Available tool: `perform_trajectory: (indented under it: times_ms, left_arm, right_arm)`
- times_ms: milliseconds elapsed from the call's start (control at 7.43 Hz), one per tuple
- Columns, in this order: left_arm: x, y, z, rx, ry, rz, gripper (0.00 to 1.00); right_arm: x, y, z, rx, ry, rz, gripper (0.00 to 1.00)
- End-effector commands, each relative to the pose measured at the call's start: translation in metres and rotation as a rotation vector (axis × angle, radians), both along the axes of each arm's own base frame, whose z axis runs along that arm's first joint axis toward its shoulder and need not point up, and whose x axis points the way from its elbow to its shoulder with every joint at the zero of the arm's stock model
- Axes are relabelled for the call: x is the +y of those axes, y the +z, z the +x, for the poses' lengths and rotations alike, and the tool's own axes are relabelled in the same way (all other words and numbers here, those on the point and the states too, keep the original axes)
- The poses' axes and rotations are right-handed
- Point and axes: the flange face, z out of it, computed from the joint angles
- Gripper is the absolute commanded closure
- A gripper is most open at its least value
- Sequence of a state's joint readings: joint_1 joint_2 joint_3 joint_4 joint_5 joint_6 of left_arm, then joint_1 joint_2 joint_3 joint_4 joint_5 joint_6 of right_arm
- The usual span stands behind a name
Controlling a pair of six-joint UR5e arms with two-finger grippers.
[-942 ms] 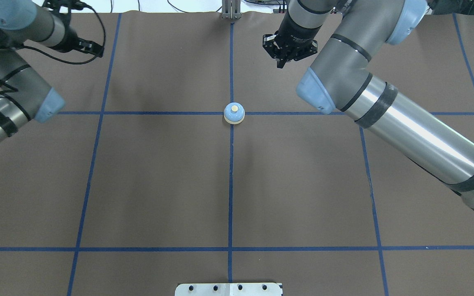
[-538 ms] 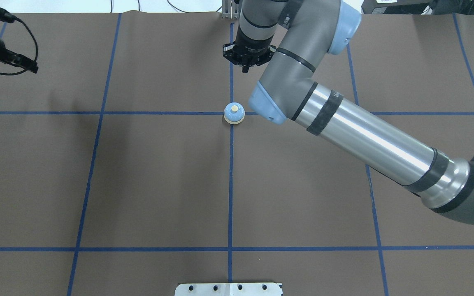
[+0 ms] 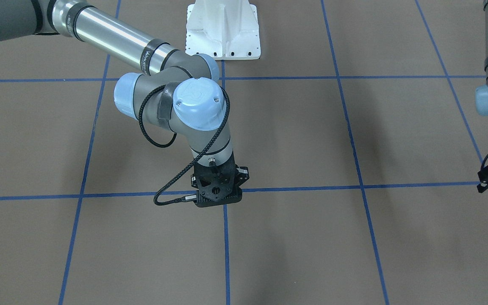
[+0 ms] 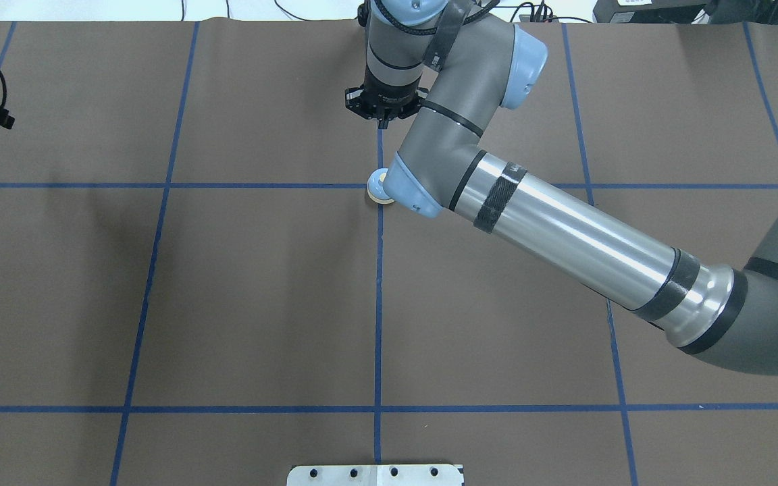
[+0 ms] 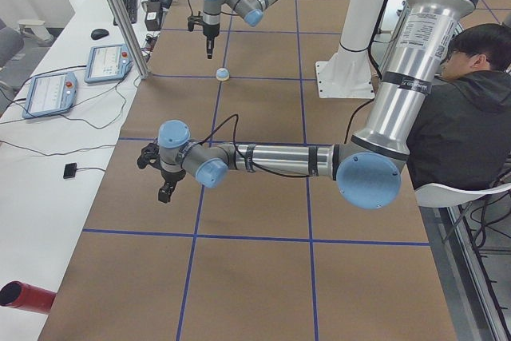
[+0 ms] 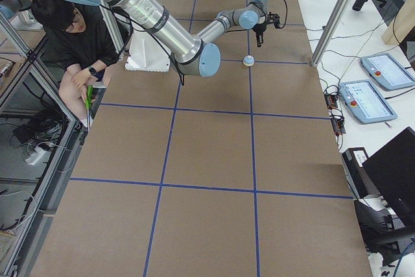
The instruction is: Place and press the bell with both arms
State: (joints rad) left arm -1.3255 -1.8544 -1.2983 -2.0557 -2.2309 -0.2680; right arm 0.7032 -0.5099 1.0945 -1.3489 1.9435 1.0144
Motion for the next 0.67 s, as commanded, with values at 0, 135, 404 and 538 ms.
perform_trajectory:
  times_ms: [0,135,404,538]
  left_arm:
    - [0.014,-0.03,-0.019,-0.068,0.078,-0.081,0.0]
    - [0.02,-0.046,-0.037,-0.11,0.105,-0.103,0.0]
    - [0.027,-0.058,-0.04,-0.143,0.13,-0.11,0.0]
    - [0.028,-0.057,-0.04,-0.145,0.129,-0.111,0.0]
  right_arm:
    - [0.017,0.007,-0.02,0.009,-0.03,-0.005,1.0]
    - [0.02,0.01,-0.024,0.012,-0.037,-0.008,1.0]
    - [0.023,0.037,-0.027,0.04,-0.044,-0.021,1.0]
    - [0.023,0.048,-0.026,0.051,-0.043,-0.026,1.0]
